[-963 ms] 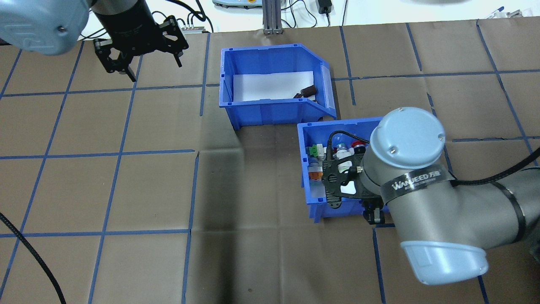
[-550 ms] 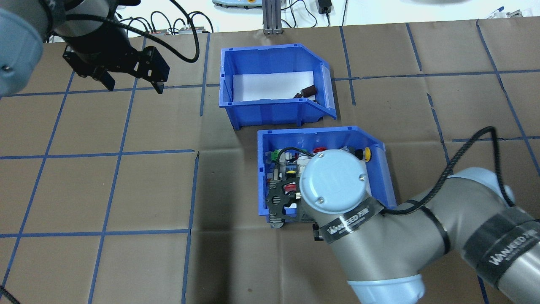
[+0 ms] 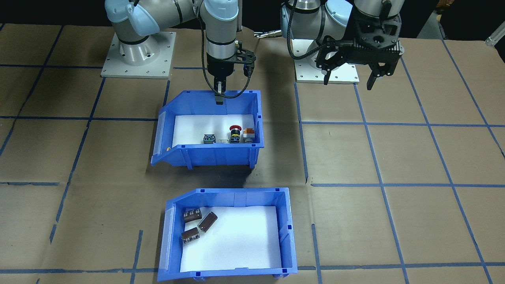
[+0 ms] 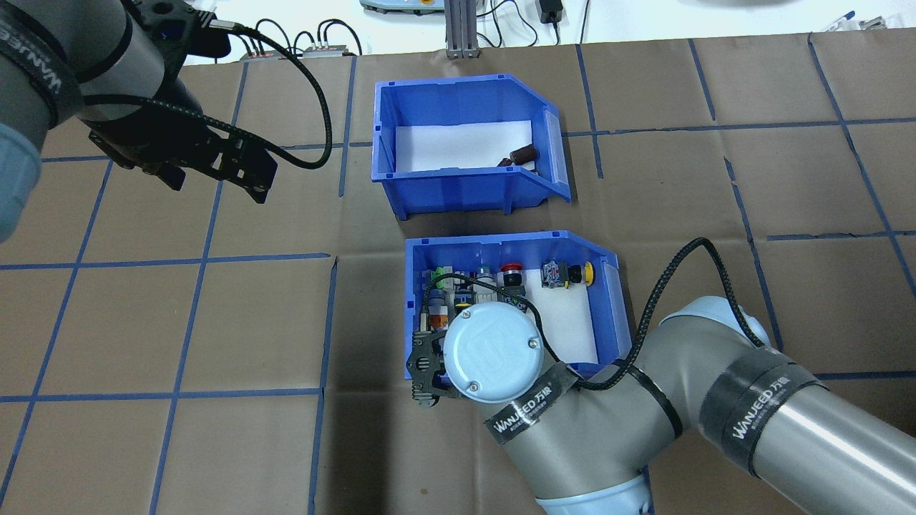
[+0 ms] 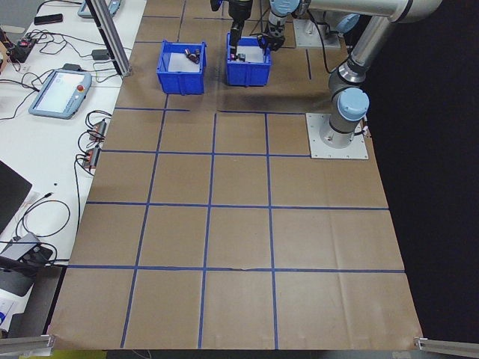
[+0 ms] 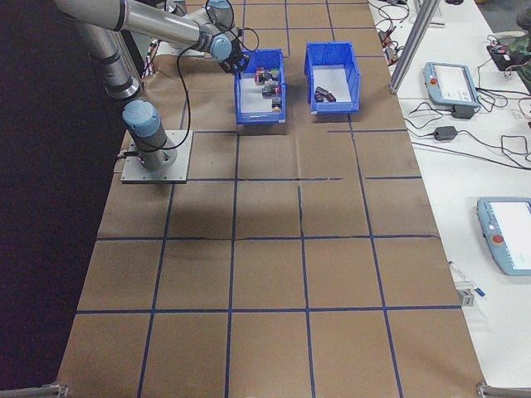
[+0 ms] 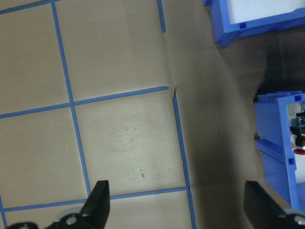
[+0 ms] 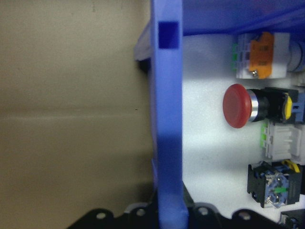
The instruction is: Place battery box in front
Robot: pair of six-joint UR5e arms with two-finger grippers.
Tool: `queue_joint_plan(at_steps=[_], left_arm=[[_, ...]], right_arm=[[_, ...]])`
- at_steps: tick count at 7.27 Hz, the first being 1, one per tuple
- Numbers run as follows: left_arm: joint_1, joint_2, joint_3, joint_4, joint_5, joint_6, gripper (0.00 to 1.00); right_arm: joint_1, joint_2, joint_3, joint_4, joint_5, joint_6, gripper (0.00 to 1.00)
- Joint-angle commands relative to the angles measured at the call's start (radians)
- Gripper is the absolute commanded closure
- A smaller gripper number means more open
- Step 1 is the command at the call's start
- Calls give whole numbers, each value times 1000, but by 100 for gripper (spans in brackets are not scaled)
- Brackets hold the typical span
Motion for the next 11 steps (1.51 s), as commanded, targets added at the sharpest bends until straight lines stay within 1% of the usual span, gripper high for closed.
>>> queue_joint_plan(at_steps=[1, 2, 3, 4, 7, 8, 9, 10, 11], left_arm=[[0, 10, -50, 42, 2, 27, 1], [0, 10, -53, 84, -3, 28, 1], [0, 10, -53, 86, -3, 28, 1], [0, 10, -53, 86, -2, 28, 1], [0, 10, -55, 87, -3, 28, 1], [0, 10, -55, 87, -2, 28, 1], [0, 10, -55, 87, -3, 26, 1], [0, 10, -55, 89, -3, 28, 1], [0, 10, -55, 89, -3, 26, 1]], right_arm=[[-6, 5, 1, 11, -3, 28, 91], [-8, 9, 1, 13, -2, 53, 88], [-18, 15, 2, 15, 3, 57, 69], [-41, 15, 2, 16, 13, 57, 1], [-83, -30, -18, 33, 6, 57, 0], [-138, -63, -44, 118, 12, 57, 0], [-207, -93, -103, 227, 18, 53, 0], [-251, -107, -161, 327, 20, 53, 0], [-290, -110, -214, 410, 20, 54, 0]])
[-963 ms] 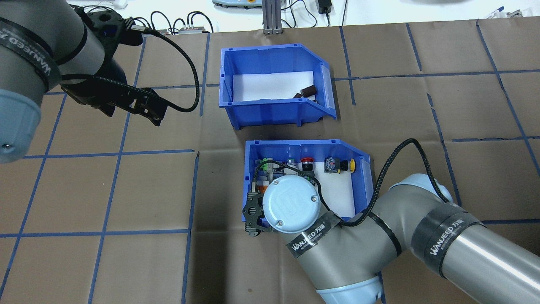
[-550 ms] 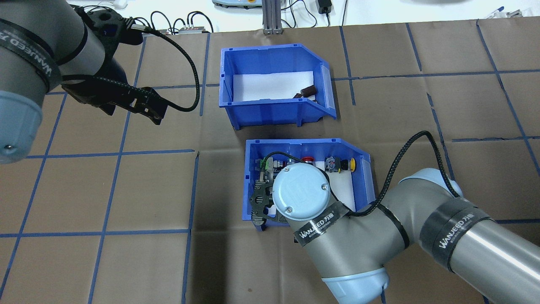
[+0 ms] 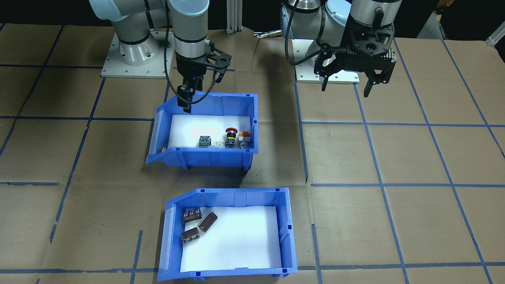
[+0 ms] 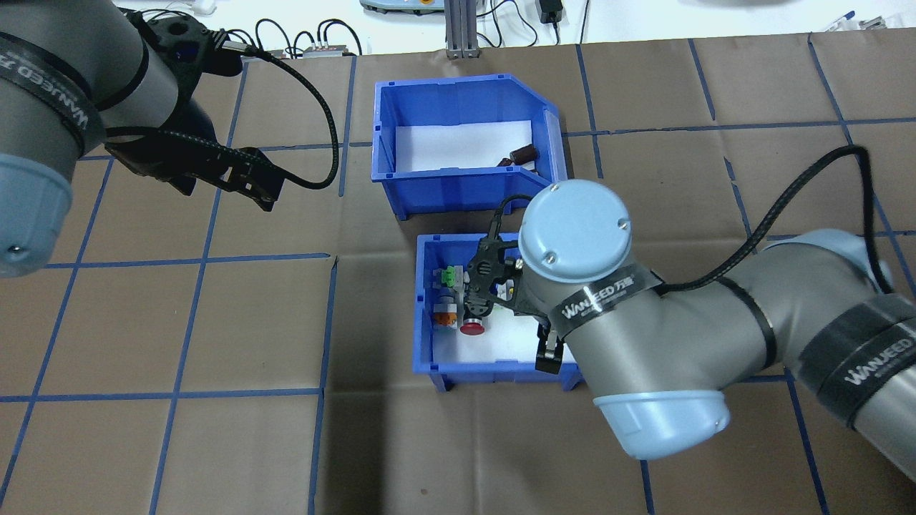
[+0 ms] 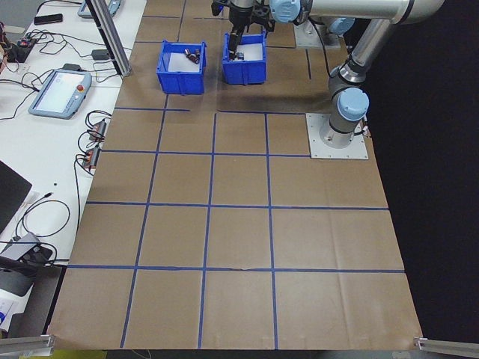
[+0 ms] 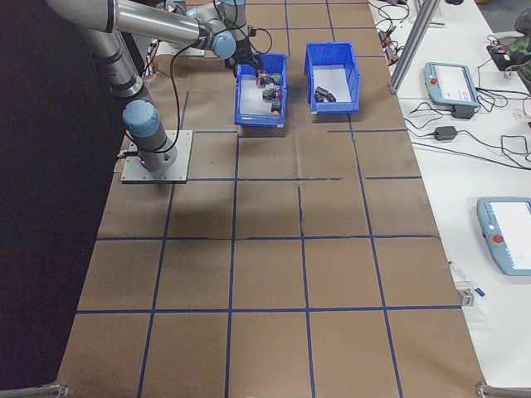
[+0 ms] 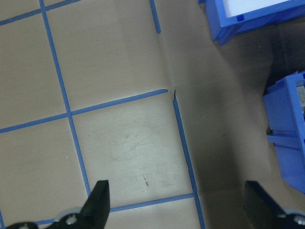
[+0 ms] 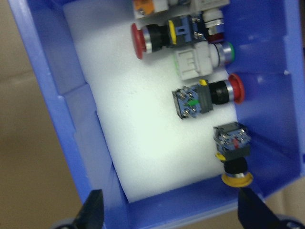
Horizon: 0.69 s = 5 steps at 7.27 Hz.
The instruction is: Place battery box in front
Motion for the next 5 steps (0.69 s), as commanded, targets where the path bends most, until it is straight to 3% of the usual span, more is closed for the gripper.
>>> queue_joint_plan(at_steps=[1, 3, 5], left_arm=[[-1, 0, 0, 0, 0, -1, 1], [-1, 0, -5, 4, 0, -1, 1], [0, 0, -5, 5, 0, -1, 1]], right_arm=[[-102, -12, -118, 182, 6, 2, 0], [-220, -12, -178, 215, 30, 4, 0], [-372, -14, -224, 233, 49, 151, 0]])
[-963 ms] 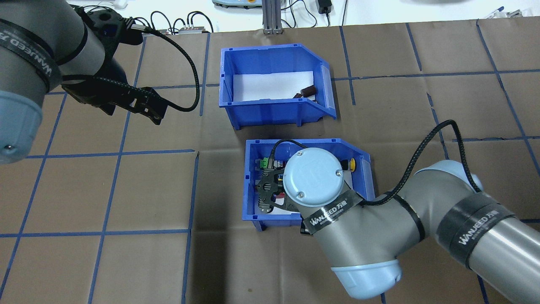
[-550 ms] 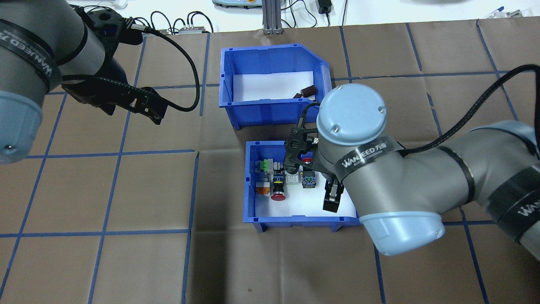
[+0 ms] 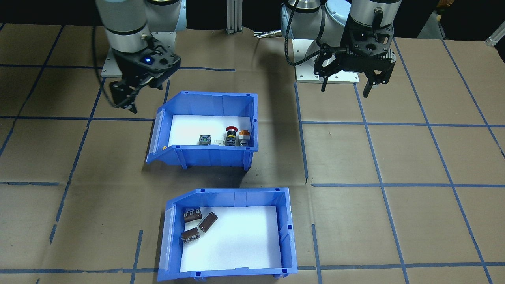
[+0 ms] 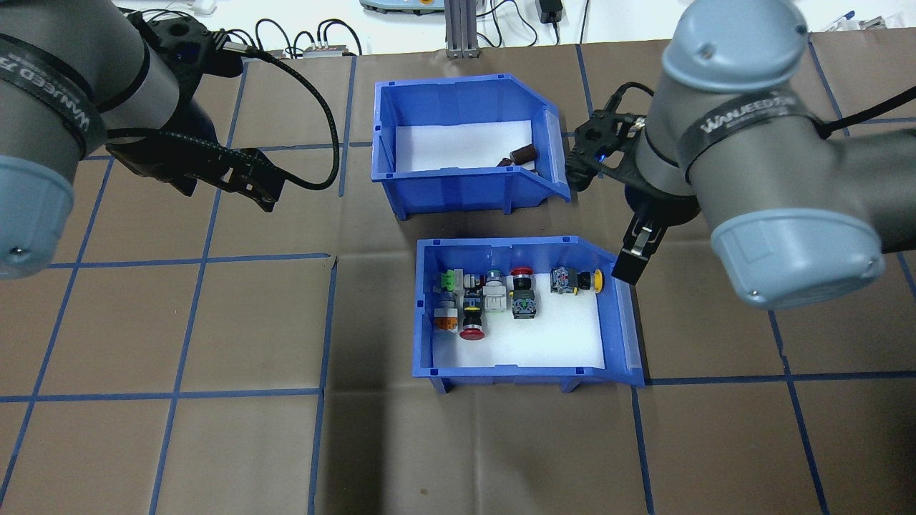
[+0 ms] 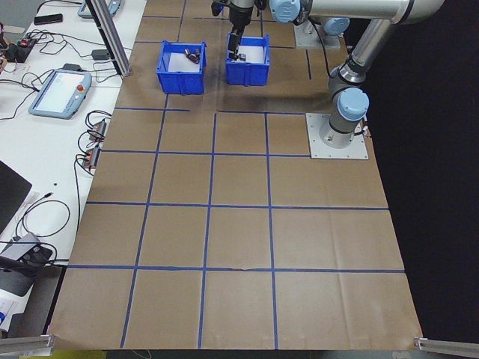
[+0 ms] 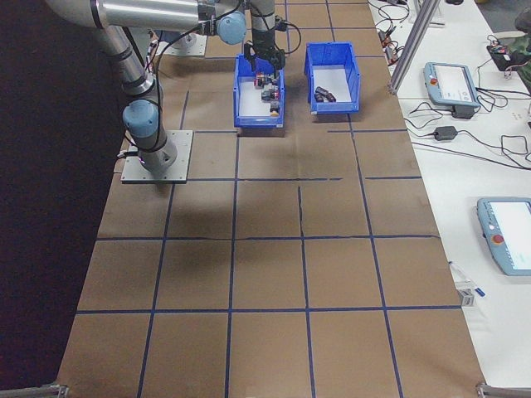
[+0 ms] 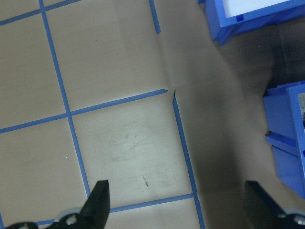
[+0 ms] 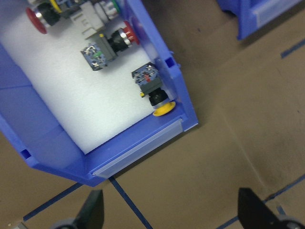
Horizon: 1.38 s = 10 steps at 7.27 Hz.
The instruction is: Place battery box in front
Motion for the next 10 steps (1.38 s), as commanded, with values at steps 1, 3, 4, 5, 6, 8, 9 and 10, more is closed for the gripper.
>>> queue_joint_plan(at_steps=[1, 3, 4, 5, 6, 8, 9, 10], left_arm=[[-1, 0, -1, 1, -2, 0, 1], [-1, 0, -1, 1, 0, 0, 1], [-1, 0, -1, 1, 0, 0, 1], [-1, 0, -2, 1, 0, 0, 1], [-1, 0, -2, 1, -2, 0, 1], [-1, 0, -1, 1, 0, 0, 1], [-1, 0, -2, 1, 0, 0, 1], [-1, 0, -2, 1, 0, 0, 1]], right_arm=[[-125, 4, -72, 15, 26, 300, 0], [-126, 17, -130, 28, 29, 613, 0], [-126, 36, -147, 53, 64, 756, 0], [-124, 63, -185, 66, 118, 844, 0], [-120, 109, -239, 110, 120, 898, 0], [-118, 149, -281, 164, 109, 1027, 0], [-118, 148, -272, 167, 105, 1090, 0], [-117, 148, -267, 166, 106, 1094, 0]])
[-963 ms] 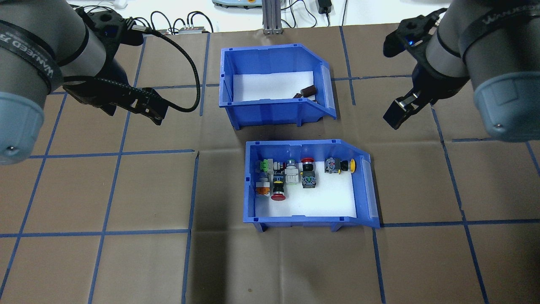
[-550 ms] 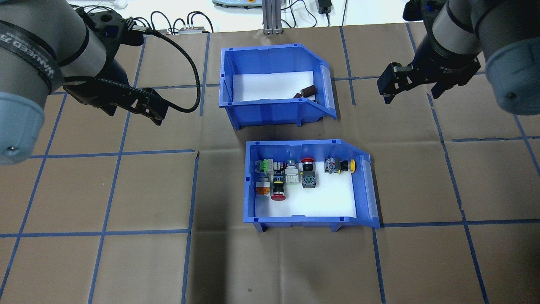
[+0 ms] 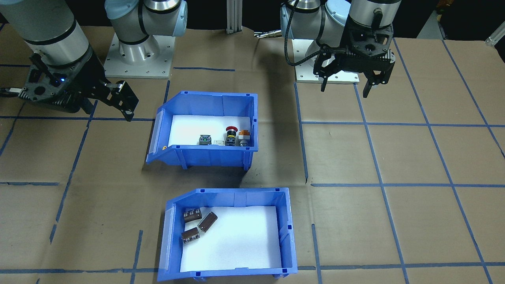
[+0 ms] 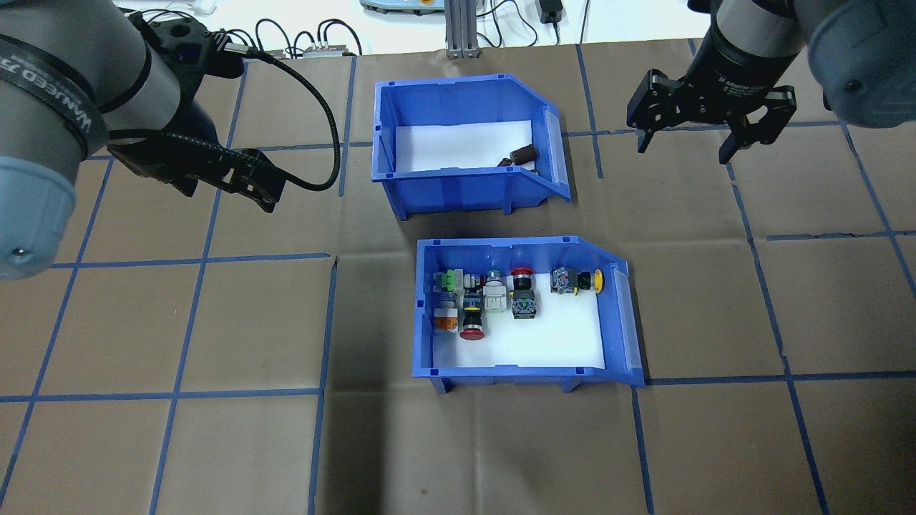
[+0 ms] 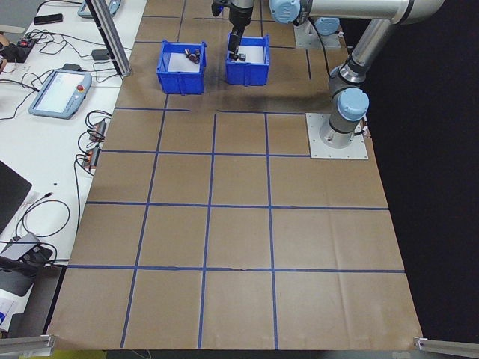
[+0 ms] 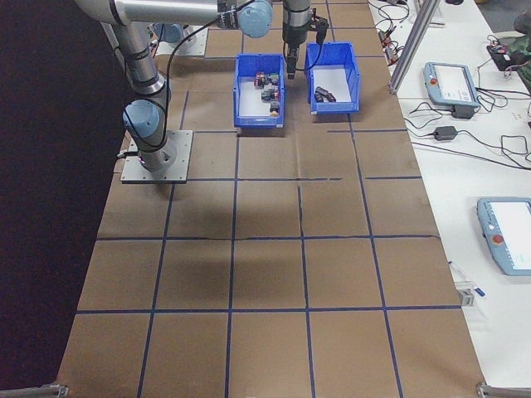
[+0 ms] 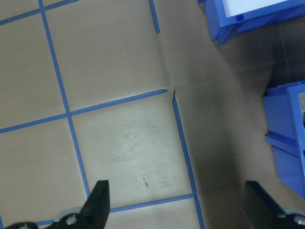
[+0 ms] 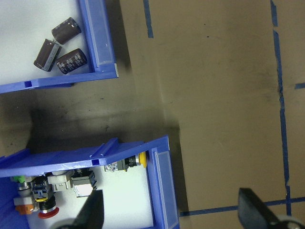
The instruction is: Place battery box in front
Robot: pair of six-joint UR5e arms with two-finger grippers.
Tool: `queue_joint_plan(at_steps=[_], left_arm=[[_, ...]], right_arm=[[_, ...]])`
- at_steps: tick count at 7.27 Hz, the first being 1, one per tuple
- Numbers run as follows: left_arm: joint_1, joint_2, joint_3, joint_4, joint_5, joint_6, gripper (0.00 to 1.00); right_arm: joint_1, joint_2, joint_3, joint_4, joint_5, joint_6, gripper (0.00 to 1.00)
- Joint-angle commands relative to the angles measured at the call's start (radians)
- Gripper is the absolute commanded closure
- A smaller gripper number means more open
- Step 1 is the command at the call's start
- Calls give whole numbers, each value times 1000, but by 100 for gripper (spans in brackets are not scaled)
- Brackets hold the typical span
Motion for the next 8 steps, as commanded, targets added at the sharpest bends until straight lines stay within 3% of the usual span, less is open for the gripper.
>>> queue_joint_plan(at_steps=[1, 8], left_arm=[[0, 0, 0, 0, 0, 0, 1], [0, 0, 0, -6, -1, -2, 1]], right_arm=[[1, 1, 9, 3, -3, 34, 0], [1, 2, 6, 2, -20, 31, 0]])
